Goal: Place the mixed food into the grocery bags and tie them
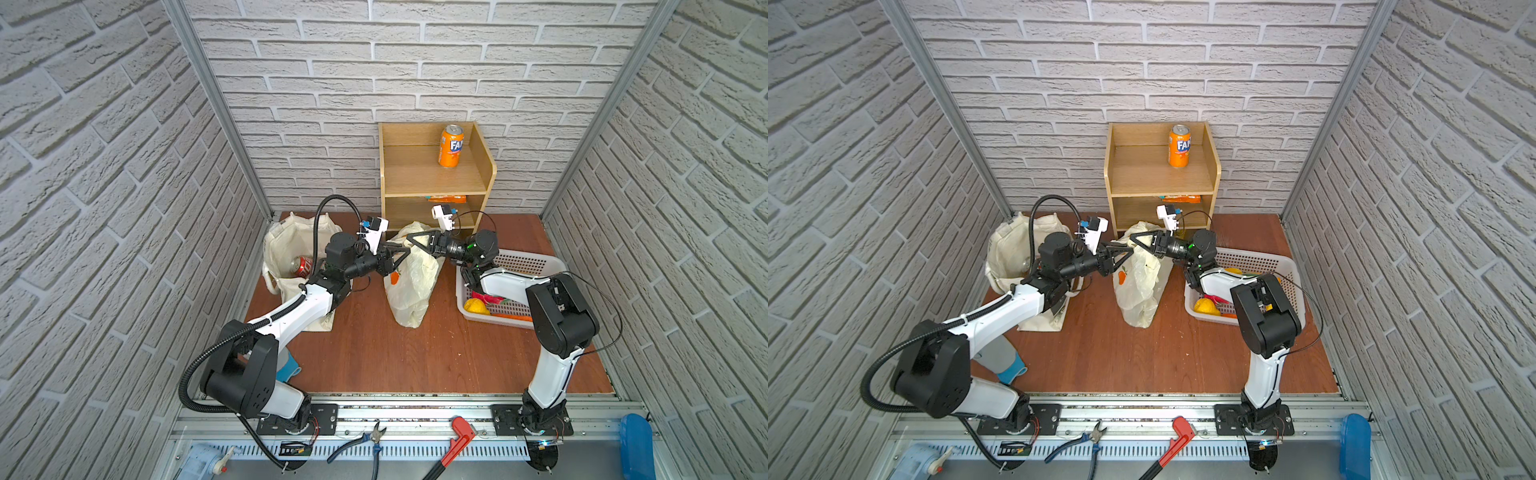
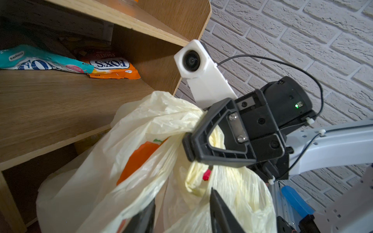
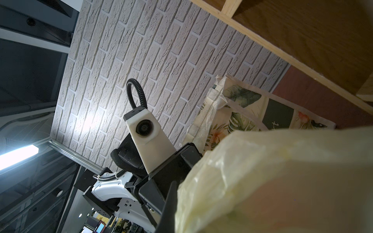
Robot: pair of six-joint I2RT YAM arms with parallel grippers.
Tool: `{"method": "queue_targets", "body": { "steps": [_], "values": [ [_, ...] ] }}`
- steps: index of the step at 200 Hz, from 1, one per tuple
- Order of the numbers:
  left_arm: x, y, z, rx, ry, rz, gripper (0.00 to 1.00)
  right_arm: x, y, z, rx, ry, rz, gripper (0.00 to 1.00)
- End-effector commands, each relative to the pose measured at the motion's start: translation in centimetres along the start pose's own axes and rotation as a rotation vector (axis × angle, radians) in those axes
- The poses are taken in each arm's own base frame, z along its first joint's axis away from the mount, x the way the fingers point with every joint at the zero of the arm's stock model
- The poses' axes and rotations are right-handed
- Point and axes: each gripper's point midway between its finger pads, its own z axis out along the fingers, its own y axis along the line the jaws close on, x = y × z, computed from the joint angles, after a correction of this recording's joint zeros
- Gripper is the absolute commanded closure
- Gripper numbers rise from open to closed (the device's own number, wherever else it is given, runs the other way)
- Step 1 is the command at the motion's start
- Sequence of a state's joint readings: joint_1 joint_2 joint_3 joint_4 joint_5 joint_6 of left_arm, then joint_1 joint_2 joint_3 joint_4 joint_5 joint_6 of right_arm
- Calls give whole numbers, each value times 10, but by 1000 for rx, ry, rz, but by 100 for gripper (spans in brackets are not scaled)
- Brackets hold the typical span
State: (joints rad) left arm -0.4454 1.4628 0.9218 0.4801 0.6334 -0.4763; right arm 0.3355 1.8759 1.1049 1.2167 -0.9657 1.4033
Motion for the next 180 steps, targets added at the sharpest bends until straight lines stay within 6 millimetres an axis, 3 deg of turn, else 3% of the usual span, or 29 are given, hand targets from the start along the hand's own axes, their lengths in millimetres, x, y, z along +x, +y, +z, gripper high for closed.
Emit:
{"method": "queue_targets", "body": {
  "steps": [1,77,154,180],
  "values": [
    [-26,-9,3,39,-74,50,55,-3,11,-2,-39,-12,-55,94],
    [-39,-13,4,57,-123,56,54,-2,8,-2,-41,-10,-47,94],
    [-41,-12,10,82,-128,45,69,-1,7,-3,-42,-12,-43,94],
    [-41,-13,9,90,-131,44,80,-1,7,-3,-41,-12,-43,94]
  ]
}}
